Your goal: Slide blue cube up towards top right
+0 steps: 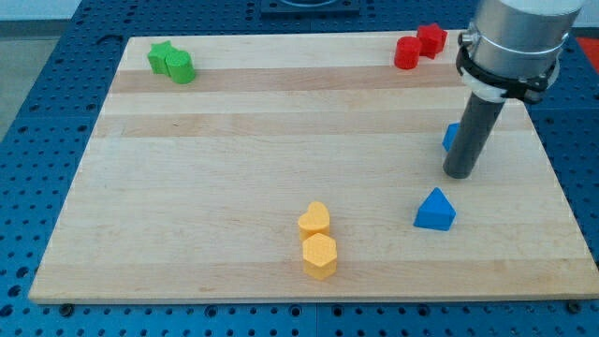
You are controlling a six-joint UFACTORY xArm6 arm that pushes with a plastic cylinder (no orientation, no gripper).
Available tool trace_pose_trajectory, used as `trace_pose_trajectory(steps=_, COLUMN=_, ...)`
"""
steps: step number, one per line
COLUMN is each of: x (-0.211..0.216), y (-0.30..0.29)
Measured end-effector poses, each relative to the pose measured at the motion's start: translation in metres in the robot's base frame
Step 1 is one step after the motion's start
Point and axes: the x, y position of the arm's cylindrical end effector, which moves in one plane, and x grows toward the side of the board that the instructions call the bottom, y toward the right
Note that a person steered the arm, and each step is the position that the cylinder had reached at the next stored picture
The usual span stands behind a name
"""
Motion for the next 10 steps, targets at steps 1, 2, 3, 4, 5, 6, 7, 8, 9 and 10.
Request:
trace_pose_trajectory(steps=1, x=-0.007, y=0.0)
trace_pose_trajectory(steps=2, x=-0.017, y=0.0)
trace_pose_trajectory(steps=3, x=-0.027, y=0.0)
trace_pose_trajectory(steps=4, x=-0.033, y=0.005)
trace_pose_trajectory(steps=5, x=-0.033, y=0.016)
trace_pose_trajectory(steps=6, x=-0.034, y=0.028)
trace_pose_trajectory(steps=7, x=-0.039, y=0.035)
trace_pose_trajectory(steps=8, x=-0.052, y=0.037)
trace_pose_trajectory(steps=9, x=-0.066, y=0.037)
trace_pose_trajectory(steps=10, x=-0.08, y=0.037)
